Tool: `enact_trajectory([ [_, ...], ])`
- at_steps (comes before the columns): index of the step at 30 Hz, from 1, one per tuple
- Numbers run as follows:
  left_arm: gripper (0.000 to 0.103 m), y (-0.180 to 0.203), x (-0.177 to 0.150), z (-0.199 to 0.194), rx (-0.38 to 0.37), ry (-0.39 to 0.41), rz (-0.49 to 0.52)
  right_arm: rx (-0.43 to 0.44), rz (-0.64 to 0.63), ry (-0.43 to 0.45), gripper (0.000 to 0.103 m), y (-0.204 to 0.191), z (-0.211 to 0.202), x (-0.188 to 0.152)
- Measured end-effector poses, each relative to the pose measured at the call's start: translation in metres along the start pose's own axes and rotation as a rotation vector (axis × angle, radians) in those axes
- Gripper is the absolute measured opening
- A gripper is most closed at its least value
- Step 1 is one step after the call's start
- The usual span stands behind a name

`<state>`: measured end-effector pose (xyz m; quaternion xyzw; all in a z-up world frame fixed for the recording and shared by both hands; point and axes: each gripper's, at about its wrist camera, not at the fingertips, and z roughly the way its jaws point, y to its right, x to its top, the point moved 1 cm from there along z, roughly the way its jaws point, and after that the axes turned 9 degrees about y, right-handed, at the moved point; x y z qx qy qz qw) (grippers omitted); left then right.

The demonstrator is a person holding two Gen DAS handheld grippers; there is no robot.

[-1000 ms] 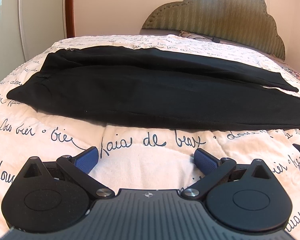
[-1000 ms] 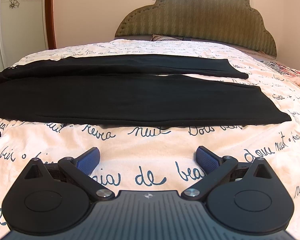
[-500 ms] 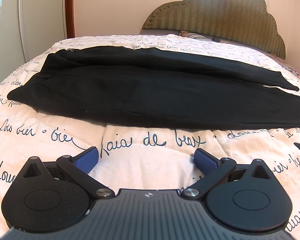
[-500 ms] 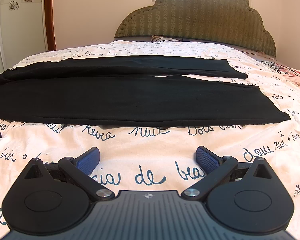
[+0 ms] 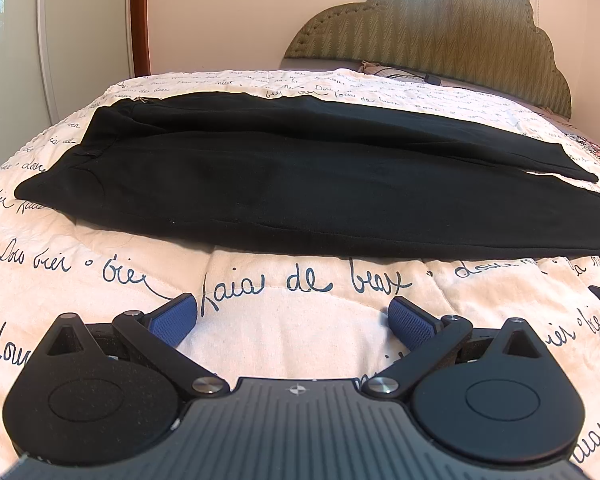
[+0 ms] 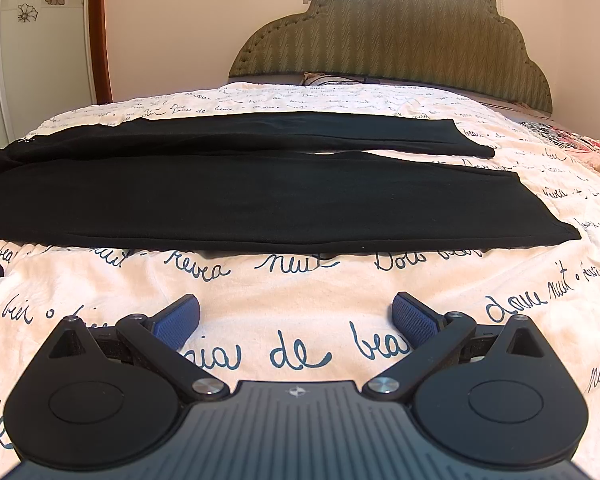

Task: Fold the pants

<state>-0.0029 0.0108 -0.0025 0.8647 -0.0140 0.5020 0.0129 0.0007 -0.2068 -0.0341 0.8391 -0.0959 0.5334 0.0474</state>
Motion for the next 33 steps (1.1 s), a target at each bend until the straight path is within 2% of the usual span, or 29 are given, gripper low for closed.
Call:
enact_trajectory([
  [14, 0.103, -0.001, 0.001, 0.000, -0.004, -0.009, 0.005, 0.010, 0.002, -0.007, 0.103, 0.002, 0.000, 0.001],
  [20, 0.102, -0.011, 0.004, -0.008, -0.046, -0.018, 0.003, 0.038, 0.026, -0.011, 0.103, 0.009, -0.001, 0.004],
  [23, 0.101, -0.035, 0.016, -0.020, -0.066, 0.005, -0.046, 0.057, 0.043, 0.005, 0.103, 0.013, -0.003, 0.003],
  [28, 0.103, -0.101, 0.064, -0.033, -0.059, 0.133, -0.161, 0.136, 0.043, 0.058, 0.103, 0.021, -0.019, 0.011],
  [30, 0.103, -0.133, 0.090, -0.023, -0.034, 0.174, -0.195, 0.204, 0.062, 0.084, 0.103, 0.026, -0.024, 0.023],
  [33, 0.103, -0.177, 0.133, 0.010, 0.030, 0.191, -0.250, 0.279, 0.064, 0.112, 0.103, 0.032, -0.023, 0.046],
])
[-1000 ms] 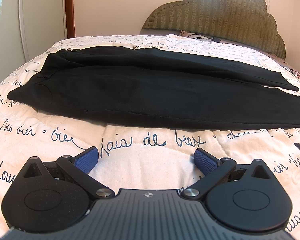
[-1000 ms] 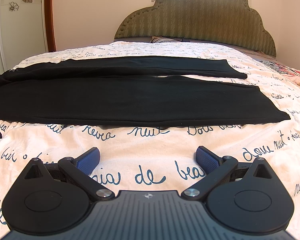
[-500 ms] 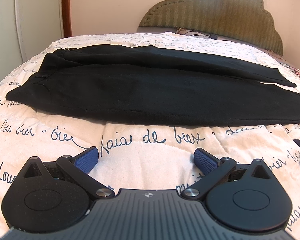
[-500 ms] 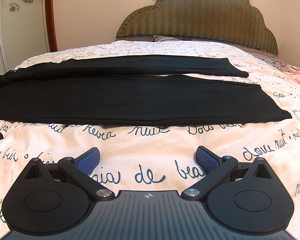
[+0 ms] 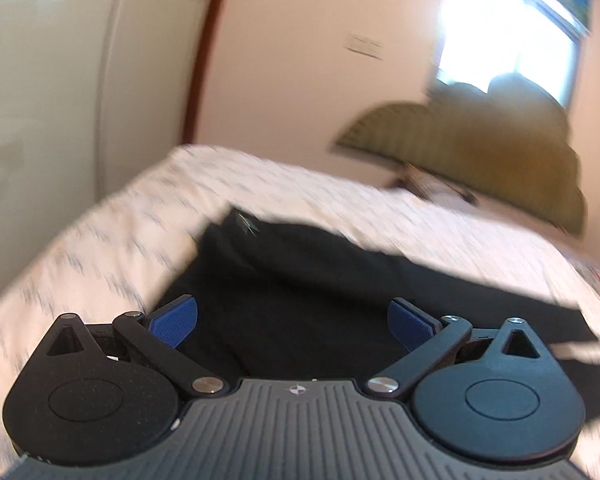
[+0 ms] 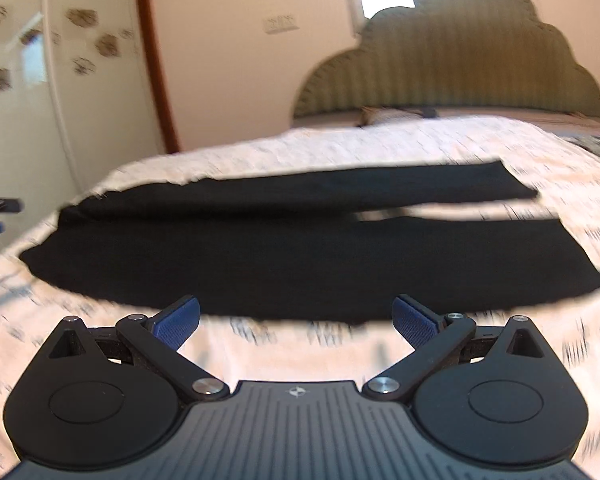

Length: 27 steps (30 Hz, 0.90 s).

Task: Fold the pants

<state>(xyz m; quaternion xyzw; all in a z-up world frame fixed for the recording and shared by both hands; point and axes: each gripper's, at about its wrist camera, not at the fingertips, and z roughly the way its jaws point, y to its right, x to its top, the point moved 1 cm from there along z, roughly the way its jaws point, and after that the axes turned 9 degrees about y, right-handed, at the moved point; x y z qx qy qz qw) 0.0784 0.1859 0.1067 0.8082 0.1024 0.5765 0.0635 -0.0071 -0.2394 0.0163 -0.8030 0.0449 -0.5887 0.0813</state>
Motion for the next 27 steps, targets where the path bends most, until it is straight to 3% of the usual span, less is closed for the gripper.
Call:
enact_trajectory([
  [5, 0.103, -0.047, 0.042, 0.104, -0.011, -0.107, -0.137, 0.061, 0.068, -0.008, 0.103, 0.010, 0.036, 0.015],
  [9, 0.102, -0.086, 0.040, 0.190, 0.079, -0.228, -0.182, 0.084, 0.151, -0.022, 0.103, 0.009, 0.062, 0.002],
  [12, 0.102, -0.107, 0.029, 0.241, 0.083, -0.352, -0.291, 0.089, 0.137, -0.039, 0.103, 0.004, 0.070, -0.010],
  [14, 0.102, -0.111, 0.025, 0.265, 0.069, -0.392, -0.329, 0.076, 0.124, -0.073, 0.103, 0.001, 0.073, -0.021],
  [21, 0.098, -0.101, 0.035, 0.304, -0.025, -0.409, -0.315, 0.068, 0.066, -0.094, 0.103, -0.009, 0.075, -0.023],
  [25, 0.078, -0.089, 0.038, 0.314, -0.049, -0.432, -0.234, 0.080, 0.094, -0.094, 0.103, -0.004, 0.075, -0.025],
  [26, 0.066, -0.086, 0.038, 0.315, -0.038, -0.430, -0.205, 0.084, 0.103, -0.090, 0.103, -0.003, 0.074, -0.027],
  [27, 0.044, -0.084, 0.038, 0.316, -0.022, -0.424, -0.168, 0.087, 0.112, -0.087, 0.103, -0.002, 0.073, -0.027],
])
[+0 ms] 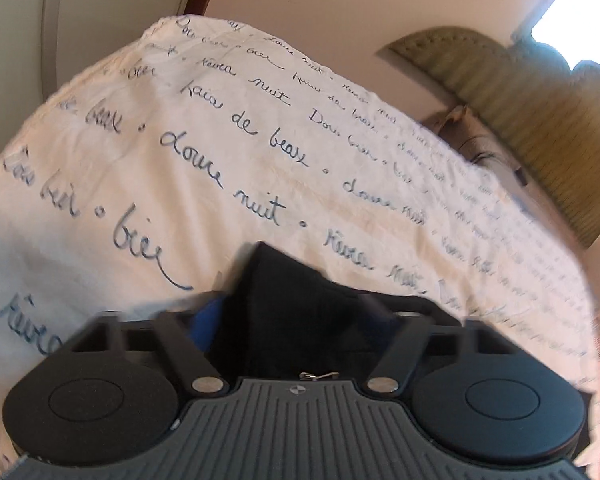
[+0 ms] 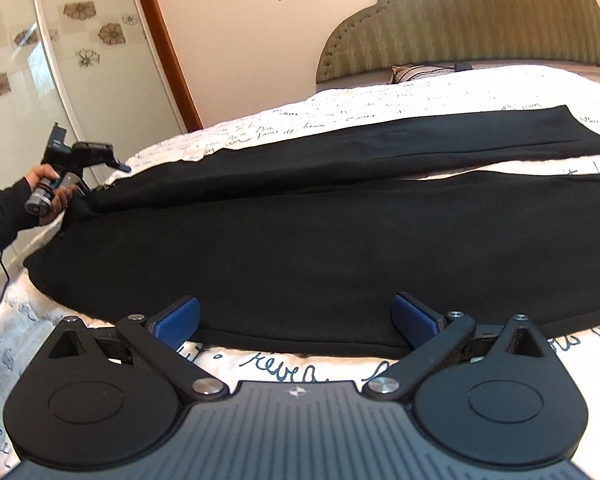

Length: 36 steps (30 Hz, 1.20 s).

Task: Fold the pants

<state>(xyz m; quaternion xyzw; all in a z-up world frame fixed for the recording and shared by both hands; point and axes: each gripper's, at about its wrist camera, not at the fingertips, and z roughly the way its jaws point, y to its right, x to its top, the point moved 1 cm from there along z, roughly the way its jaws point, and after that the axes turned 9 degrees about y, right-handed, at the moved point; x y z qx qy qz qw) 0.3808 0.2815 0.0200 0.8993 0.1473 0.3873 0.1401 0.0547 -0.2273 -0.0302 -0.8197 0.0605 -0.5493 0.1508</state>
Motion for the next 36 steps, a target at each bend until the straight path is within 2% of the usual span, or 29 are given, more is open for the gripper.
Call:
enact_trajectory([
  [3, 0.030, 0.009, -0.005, -0.009, 0.012, 0.055, 0.091, 0.003, 0.007, 0.004, 0.103, 0.000, -0.001, 0.000],
  [6, 0.026, 0.029, -0.012, -0.026, 0.025, 0.142, 0.194, -0.002, 0.000, 0.005, 0.103, -0.002, 0.000, 0.000],
  [10, 0.024, 0.061, -0.028, -0.079, 0.007, 0.334, 0.282, -0.007, -0.016, 0.019, 0.103, -0.006, -0.002, 0.005],
  [12, 0.024, 0.072, -0.049, -0.121, -0.031, 0.489, 0.267, 0.030, -0.047, 0.059, 0.103, -0.012, -0.008, 0.016],
  [14, 0.024, 0.076, -0.077, -0.160, -0.128, 0.611, 0.201, 0.095, -0.103, 0.109, 0.103, -0.022, -0.015, 0.036],
  [17, 0.024, 0.065, -0.123, -0.191, -0.278, 0.700, 0.077, 0.169, -0.206, 0.113, 0.103, -0.033, -0.005, 0.073],
  [19, 0.024, 0.048, -0.145, -0.195, -0.357, 0.739, -0.006, 0.214, -0.285, 0.075, 0.103, -0.038, 0.016, 0.097],
  [21, 0.022, 0.027, -0.154, -0.191, -0.382, 0.773, -0.097, 0.237, -0.395, 0.027, 0.103, -0.042, 0.046, 0.117],
  [23, 0.022, 0.010, -0.150, -0.185, -0.421, 0.760, -0.186, 0.220, -0.483, -0.015, 0.103, -0.043, 0.082, 0.132],
  [25, 0.021, -0.002, -0.147, -0.180, -0.429, 0.762, -0.233, 0.192, -0.577, -0.063, 0.103, -0.042, 0.118, 0.140],
  [28, 0.020, -0.006, -0.146, -0.178, -0.445, 0.775, -0.240, 0.150, -0.718, -0.163, 0.103, -0.037, 0.175, 0.141],
  [31, 0.020, -0.011, -0.149, -0.172, -0.452, 0.766, -0.246, 0.116, -0.826, -0.183, 0.103, -0.037, 0.212, 0.137],
  [35, 0.020, -0.025, -0.150, -0.166, -0.464, 0.745, -0.267, 0.138, -0.836, -0.249, 0.102, -0.037, 0.241, 0.140],
  [36, 0.020, -0.026, -0.150, -0.165, -0.465, 0.744, -0.270, 0.153, -0.815, -0.263, 0.097, -0.037, 0.245, 0.143],
])
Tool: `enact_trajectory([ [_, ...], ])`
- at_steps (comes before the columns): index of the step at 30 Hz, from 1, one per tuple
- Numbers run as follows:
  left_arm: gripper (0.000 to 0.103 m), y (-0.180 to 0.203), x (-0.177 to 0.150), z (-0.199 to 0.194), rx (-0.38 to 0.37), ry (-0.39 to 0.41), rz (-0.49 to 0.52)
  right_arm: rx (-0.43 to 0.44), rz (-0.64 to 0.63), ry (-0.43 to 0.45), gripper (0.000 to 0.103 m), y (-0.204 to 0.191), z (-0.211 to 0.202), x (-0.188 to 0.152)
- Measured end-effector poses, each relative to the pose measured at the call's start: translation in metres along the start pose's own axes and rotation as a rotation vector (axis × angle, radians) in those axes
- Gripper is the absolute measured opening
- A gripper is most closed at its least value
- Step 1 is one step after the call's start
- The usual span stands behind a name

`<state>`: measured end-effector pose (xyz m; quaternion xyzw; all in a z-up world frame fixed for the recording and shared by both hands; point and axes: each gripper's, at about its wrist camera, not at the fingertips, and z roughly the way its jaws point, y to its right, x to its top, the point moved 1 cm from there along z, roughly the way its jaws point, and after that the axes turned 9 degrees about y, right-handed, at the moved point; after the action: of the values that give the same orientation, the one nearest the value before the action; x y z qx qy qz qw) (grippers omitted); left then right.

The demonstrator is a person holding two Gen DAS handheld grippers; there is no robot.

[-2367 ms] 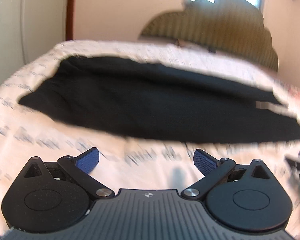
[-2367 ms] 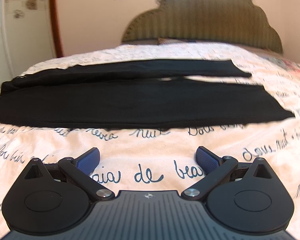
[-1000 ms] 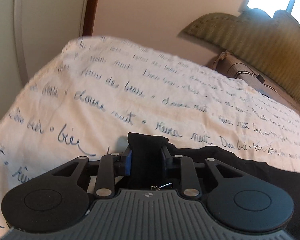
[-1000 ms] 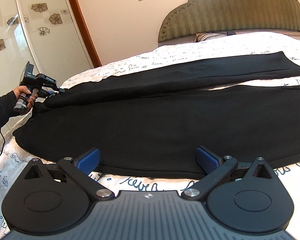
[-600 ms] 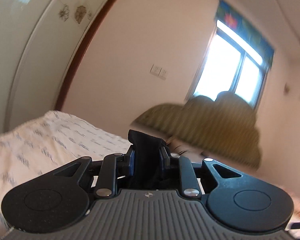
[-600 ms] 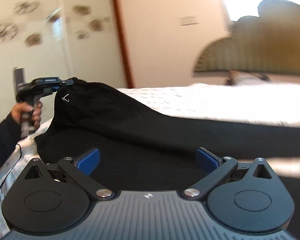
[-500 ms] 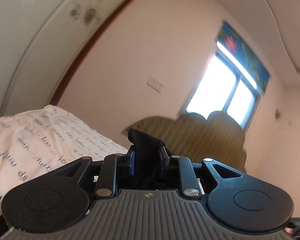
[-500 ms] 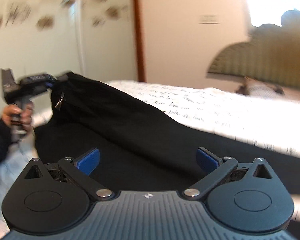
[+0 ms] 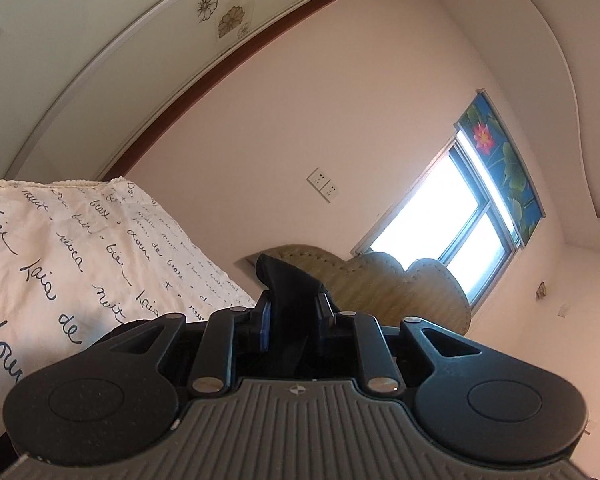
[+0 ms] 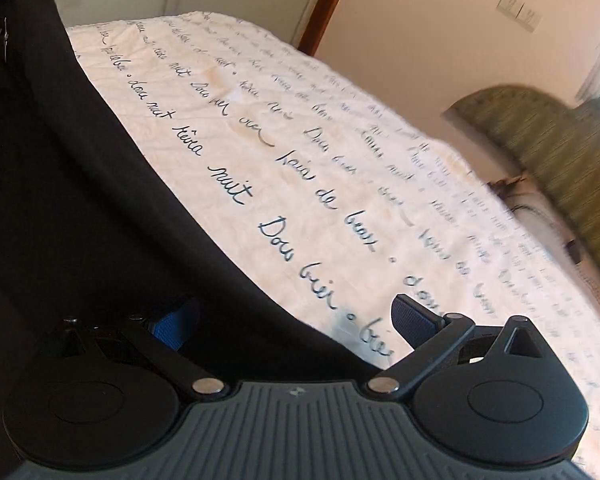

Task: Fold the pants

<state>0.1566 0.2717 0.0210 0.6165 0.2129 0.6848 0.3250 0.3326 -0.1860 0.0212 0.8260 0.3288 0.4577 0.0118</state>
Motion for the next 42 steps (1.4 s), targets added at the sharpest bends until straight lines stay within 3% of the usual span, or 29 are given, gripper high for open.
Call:
enact_trajectory([
  [2, 0.020, 0.000, -0.001, 0.001, -0.004, -0.001, -0.006, 0.043, 0.046, -0.017, 0.024, 0.004, 0.003, 0.003],
  [6, 0.020, -0.005, 0.001, -0.001, -0.003, -0.001, -0.011, 0.096, 0.102, -0.040, 0.021, 0.005, 0.003, 0.008],
  [10, 0.020, -0.009, 0.001, -0.004, 0.017, 0.008, -0.019, 0.090, 0.112, -0.019, 0.010, 0.002, -0.016, 0.015],
  [13, 0.020, -0.012, 0.006, -0.009, 0.044, 0.015, -0.062, 0.093, 0.113, 0.033, 0.008, -0.005, -0.046, 0.022],
  [17, 0.021, -0.008, 0.023, -0.020, -0.010, -0.007, -0.173, 0.137, 0.112, 0.055, 0.008, -0.036, -0.102, 0.016],
  [19, 0.031, -0.005, 0.027, -0.028, -0.031, -0.046, -0.194, 0.187, 0.146, 0.053, 0.008, -0.059, -0.127, 0.001],
  [21, 0.041, -0.009, 0.022, -0.035, 0.012, -0.116, -0.196, 0.232, 0.160, 0.030, 0.008, -0.089, -0.140, -0.021],
  [25, 0.041, -0.018, 0.007, -0.049, 0.182, -0.244, -0.146, 0.243, 0.204, 0.006, 0.008, -0.120, -0.134, -0.055],
  [27, 0.044, -0.011, 0.005, -0.060, 0.225, -0.282, -0.101, 0.232, 0.251, 0.023, 0.008, -0.119, -0.130, -0.060],
  [28, 0.048, -0.007, 0.005, -0.067, 0.246, -0.291, -0.077, 0.229, 0.268, 0.036, 0.008, -0.118, -0.129, -0.061],
  [30, 0.069, 0.000, 0.006, -0.081, 0.303, -0.301, -0.045, 0.224, 0.296, 0.050, 0.008, -0.116, -0.127, -0.063],
  [36, 0.072, 0.002, 0.013, -0.116, 0.340, -0.265, -0.142, 0.213, 0.345, 0.102, 0.007, -0.120, -0.128, -0.078],
  [42, 0.073, -0.003, 0.007, -0.107, 0.341, -0.292, -0.275, 0.198, 0.405, 0.167, 0.007, -0.121, -0.130, -0.090],
])
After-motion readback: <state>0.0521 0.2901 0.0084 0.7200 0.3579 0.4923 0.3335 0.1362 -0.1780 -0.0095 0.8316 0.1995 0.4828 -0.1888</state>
